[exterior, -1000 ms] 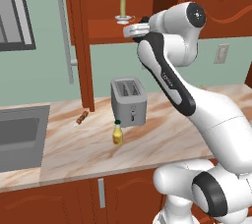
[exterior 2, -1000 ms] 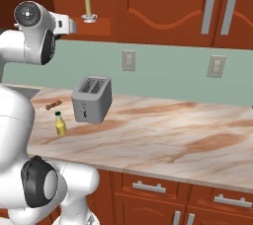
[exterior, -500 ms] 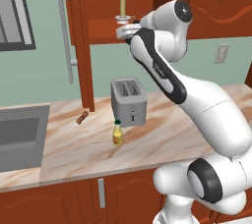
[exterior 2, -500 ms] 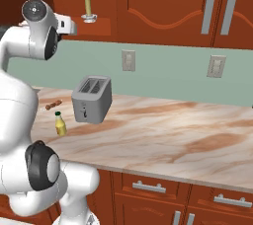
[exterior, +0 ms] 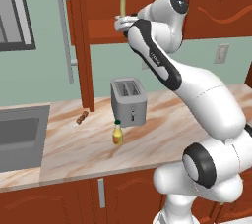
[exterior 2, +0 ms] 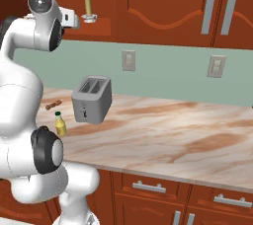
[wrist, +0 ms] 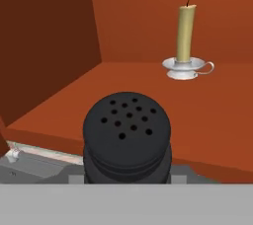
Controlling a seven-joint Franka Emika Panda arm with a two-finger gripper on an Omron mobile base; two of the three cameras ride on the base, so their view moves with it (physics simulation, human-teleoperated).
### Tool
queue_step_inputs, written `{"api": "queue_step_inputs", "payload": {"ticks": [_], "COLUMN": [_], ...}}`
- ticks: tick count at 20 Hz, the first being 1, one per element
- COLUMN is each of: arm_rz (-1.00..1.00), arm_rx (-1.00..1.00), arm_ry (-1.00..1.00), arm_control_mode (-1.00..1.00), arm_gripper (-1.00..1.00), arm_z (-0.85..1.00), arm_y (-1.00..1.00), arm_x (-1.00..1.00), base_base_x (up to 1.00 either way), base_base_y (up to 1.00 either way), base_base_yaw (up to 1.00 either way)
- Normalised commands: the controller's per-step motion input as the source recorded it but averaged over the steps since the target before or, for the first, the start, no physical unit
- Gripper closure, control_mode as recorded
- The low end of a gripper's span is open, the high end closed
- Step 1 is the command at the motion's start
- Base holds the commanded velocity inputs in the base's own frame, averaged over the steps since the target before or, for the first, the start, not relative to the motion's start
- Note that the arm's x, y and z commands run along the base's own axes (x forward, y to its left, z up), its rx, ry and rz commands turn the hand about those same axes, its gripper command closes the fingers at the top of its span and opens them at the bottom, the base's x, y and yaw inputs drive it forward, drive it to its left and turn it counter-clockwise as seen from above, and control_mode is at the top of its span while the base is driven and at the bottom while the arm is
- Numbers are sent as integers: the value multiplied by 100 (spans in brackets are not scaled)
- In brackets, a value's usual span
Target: Pick the shaker and mustard from the counter and place them in the cabinet.
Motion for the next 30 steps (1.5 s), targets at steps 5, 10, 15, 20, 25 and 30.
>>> {"api": "queue_step_inputs", "payload": {"ticks": [5, 10, 15, 20, 25, 30], "arm_rz": [0, 0, 1, 0, 0, 0], "arm_rx": [1, 0, 0, 0, 0, -1], "arm_ry": [1, 7, 8, 3, 3, 5], "arm_control_mode": [-100, -100, -100, -100, -100, -100], "arm_gripper": [100, 100, 100, 100, 100, 100], "arm_z": [-1, -15, -21, -6, -7, -24], "arm_y": [1, 6, 13, 9, 8, 14], "arm_x": [34, 36, 33, 29, 31, 24], "base_base_x": [0, 0, 0, 0, 0, 0], "base_base_y": [0, 0, 0, 0, 0, 0], "base_base_yaw": [0, 0, 0, 0, 0, 0]}}
